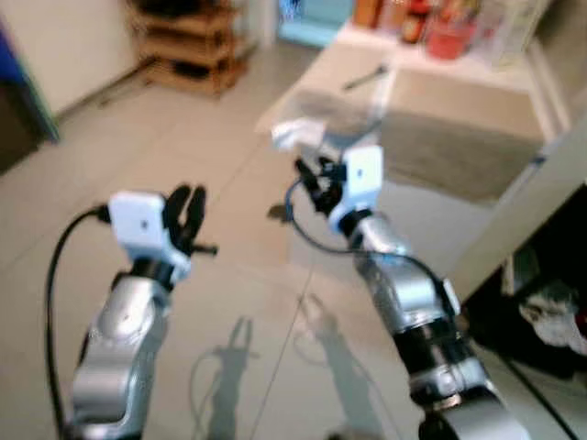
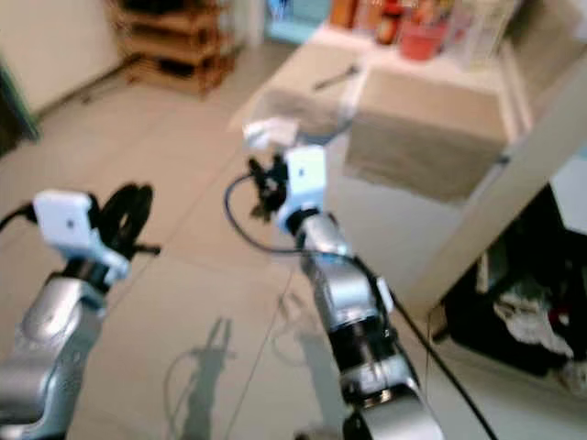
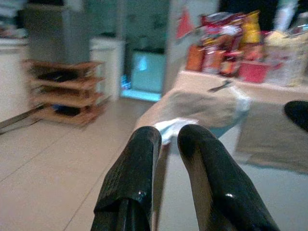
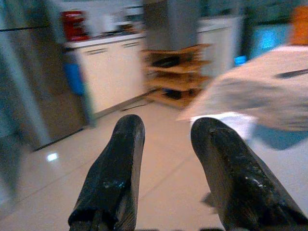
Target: Setting the table
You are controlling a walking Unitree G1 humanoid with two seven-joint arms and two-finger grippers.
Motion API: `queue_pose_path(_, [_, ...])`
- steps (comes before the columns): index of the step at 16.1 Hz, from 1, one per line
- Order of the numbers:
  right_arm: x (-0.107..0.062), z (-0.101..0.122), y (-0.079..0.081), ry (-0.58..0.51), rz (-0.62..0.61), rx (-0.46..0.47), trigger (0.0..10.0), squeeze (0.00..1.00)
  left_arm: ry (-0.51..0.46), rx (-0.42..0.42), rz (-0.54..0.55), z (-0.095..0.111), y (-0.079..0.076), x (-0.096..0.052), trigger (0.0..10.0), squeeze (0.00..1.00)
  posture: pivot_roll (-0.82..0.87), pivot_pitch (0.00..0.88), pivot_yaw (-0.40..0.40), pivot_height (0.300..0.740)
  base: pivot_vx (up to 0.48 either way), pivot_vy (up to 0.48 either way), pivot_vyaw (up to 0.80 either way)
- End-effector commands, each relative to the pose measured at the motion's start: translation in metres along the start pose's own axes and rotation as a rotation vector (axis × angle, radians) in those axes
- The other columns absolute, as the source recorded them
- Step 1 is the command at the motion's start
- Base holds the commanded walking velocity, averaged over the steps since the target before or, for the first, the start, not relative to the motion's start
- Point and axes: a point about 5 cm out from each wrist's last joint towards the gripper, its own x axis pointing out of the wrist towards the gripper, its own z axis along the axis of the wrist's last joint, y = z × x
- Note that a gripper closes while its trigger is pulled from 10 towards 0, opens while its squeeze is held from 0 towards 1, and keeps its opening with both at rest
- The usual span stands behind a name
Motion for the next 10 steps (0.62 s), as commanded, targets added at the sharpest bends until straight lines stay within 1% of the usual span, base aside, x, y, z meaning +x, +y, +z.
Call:
queue_pose_path(1, [0.003, 0.006, -0.006, -0.008, -0.047, -0.041, 10.0, 0.0, 0.0, -0.001, -0.031, -0.001, -0.006, 0.001, 10.0, 0.0, 0.01, 0.047, -0.022, 0.74, 0.48, 0.0, 0.0])
queue_pose_path(2, [0.004, 0.007, -0.007, -0.006, -0.059, -0.059, 10.0, 0.0, -0.001, -0.002, -0.033, 0.0, -0.006, 0.001, 10.0, 0.0, 0.01, 0.047, -0.023, 0.74, 0.48, 0.0, 0.0])
queue_pose_path(3, [0.006, 0.011, -0.005, -0.015, -0.074, -0.101, 10.0, 0.0, -0.005, 0.0, -0.041, 0.001, -0.008, 0.001, 10.0, 0.0, 0.01, 0.05, -0.022, 0.74, 0.48, 0.0, 0.0])
queue_pose_path(5, [0.009, 0.02, -0.005, -0.038, -0.102, -0.104, 10.0, 0.0, -0.019, 0.003, -0.051, 0.005, -0.009, 0.002, 10.0, 0.0, 0.01, 0.051, -0.023, 0.74, 0.48, 0.0, 0.0])
queue_pose_path(7, [0.012, 0.025, -0.009, -0.04, -0.145, -0.075, 10.0, 0.0, -0.041, 0.009, -0.06, 0.011, -0.01, 0.005, 10.0, 0.0, 0.01, 0.057, -0.024, 0.74, 0.48, 0.0, 0.0])
queue_pose_path(9, [0.012, 0.028, -0.011, -0.046, -0.148, -0.066, 10.0, 0.0, -0.054, 0.014, -0.065, 0.015, -0.011, 0.006, 10.0, 0.0, 0.01, 0.056, -0.025, 0.74, 0.48, 0.0, 0.0])
queue_pose_path(10, [0.012, 0.029, -0.011, -0.046, -0.126, -0.041, 10.0, 0.0, -0.056, 0.037, -0.074, 0.016, -0.012, 0.006, 10.0, 0.0, 0.01, 0.053, -0.026, 0.74, 0.48, 0.0, 0.0])
